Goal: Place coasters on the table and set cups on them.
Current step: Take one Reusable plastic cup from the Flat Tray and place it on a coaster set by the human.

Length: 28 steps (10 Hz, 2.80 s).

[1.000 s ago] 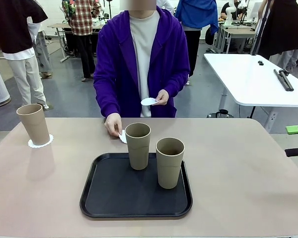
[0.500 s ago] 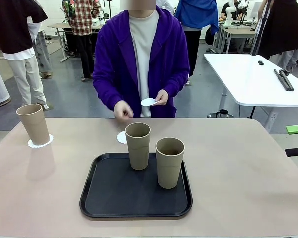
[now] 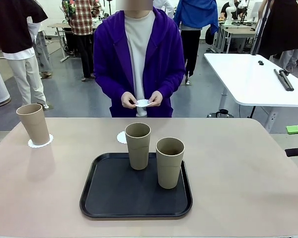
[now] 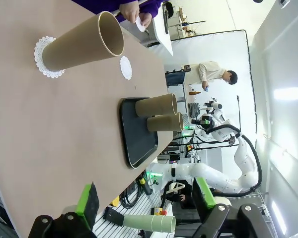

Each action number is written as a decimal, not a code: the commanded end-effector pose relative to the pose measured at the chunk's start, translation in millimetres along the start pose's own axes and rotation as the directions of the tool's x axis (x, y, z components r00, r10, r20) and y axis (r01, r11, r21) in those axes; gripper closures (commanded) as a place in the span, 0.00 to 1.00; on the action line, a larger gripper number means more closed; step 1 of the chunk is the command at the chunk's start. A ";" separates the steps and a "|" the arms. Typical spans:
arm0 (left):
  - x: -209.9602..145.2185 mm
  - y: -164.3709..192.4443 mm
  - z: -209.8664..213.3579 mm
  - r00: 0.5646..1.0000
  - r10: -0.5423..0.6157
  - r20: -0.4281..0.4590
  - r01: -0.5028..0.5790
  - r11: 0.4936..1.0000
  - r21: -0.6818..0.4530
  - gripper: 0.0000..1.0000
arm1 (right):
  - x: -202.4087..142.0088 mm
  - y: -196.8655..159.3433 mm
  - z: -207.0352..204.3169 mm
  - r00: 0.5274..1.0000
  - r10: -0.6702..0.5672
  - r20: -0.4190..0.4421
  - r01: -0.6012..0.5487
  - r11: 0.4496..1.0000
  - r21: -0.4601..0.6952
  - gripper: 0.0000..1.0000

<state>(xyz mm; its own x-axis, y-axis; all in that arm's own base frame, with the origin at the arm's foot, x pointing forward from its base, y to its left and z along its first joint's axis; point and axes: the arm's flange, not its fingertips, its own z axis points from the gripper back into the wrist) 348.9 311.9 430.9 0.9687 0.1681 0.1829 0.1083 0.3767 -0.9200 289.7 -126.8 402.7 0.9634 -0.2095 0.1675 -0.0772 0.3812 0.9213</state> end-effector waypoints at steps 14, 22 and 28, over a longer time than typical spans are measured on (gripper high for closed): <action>-0.1 -1.0 2.0 1.000 -0.002 0.009 0.002 1.000 -0.006 0.00 | 0.6 1.0 0.1 1.000 0.007 0.003 -0.008 1.000 0.010 0.00; 28.7 -173.4 -133.1 0.869 -0.437 -0.231 0.484 0.848 0.217 0.00 | 0.6 1.0 0.1 1.000 0.007 0.003 -0.008 1.000 0.010 0.00; 23.6 -222.3 -294.8 0.583 -0.661 -0.473 0.804 0.553 0.219 0.00 | 0.6 1.0 0.1 1.000 0.007 0.003 -0.008 1.000 0.010 0.00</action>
<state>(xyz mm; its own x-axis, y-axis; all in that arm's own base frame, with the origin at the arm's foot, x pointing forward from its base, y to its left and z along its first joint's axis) 412.6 -24.5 550.5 0.6495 -0.5442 0.5310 0.7551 0.5438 -0.3662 289.7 -126.8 402.8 0.9634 -0.2092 0.1676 -0.0772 0.3821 0.9209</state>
